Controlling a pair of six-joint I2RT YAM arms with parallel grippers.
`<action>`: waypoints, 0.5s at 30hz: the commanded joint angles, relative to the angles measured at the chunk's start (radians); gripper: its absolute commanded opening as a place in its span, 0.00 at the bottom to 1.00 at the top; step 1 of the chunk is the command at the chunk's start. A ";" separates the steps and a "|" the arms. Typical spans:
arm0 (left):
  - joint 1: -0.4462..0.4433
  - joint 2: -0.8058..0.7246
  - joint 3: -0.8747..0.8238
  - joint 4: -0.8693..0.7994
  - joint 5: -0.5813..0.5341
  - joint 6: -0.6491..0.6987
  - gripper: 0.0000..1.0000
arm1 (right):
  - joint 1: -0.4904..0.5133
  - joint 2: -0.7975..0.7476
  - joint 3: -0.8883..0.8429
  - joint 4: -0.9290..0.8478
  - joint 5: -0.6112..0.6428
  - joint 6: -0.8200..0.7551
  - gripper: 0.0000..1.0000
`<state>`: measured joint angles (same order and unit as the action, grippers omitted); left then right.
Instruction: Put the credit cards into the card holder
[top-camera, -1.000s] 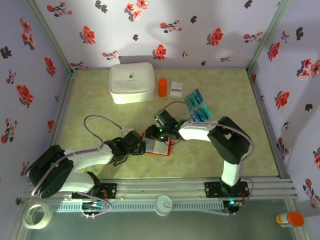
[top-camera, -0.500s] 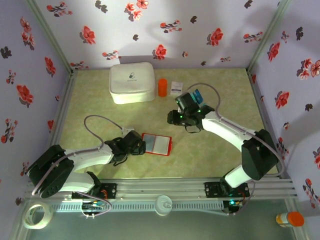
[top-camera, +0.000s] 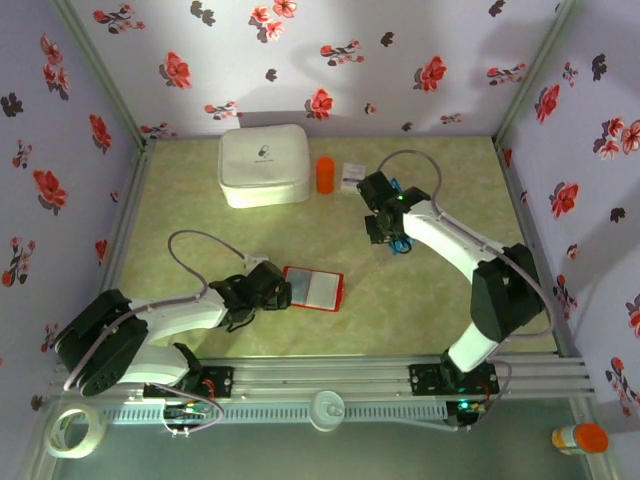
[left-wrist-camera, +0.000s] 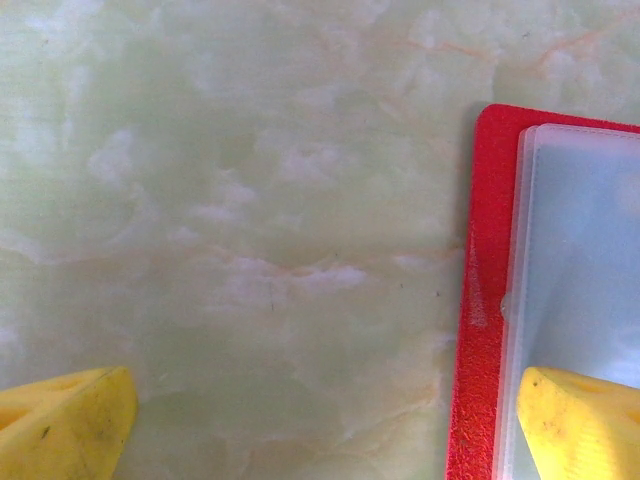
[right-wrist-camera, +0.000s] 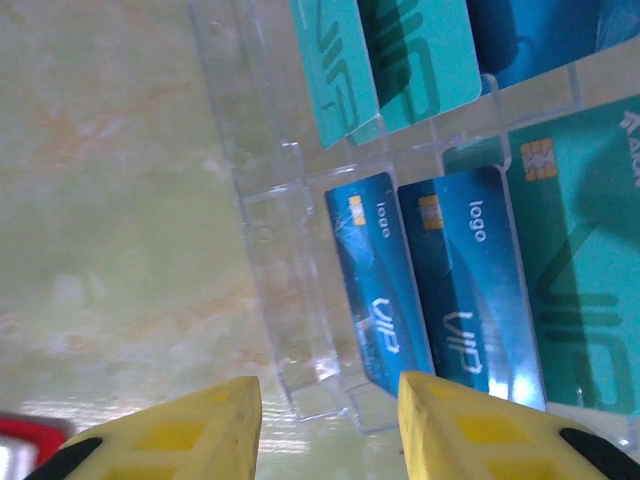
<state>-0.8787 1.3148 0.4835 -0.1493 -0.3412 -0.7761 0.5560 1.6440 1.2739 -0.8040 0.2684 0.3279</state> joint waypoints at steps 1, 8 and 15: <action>0.003 0.026 -0.015 0.004 0.004 -0.013 0.99 | -0.004 0.042 0.045 -0.082 0.108 -0.056 0.40; 0.003 0.021 -0.017 0.004 0.003 -0.013 0.98 | -0.008 0.090 0.068 -0.096 0.155 -0.067 0.36; 0.003 0.015 -0.019 0.001 0.002 -0.013 0.98 | -0.029 0.113 0.063 -0.078 0.141 -0.072 0.35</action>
<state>-0.8787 1.3148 0.4831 -0.1493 -0.3412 -0.7761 0.5407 1.7359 1.3151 -0.8658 0.3874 0.2699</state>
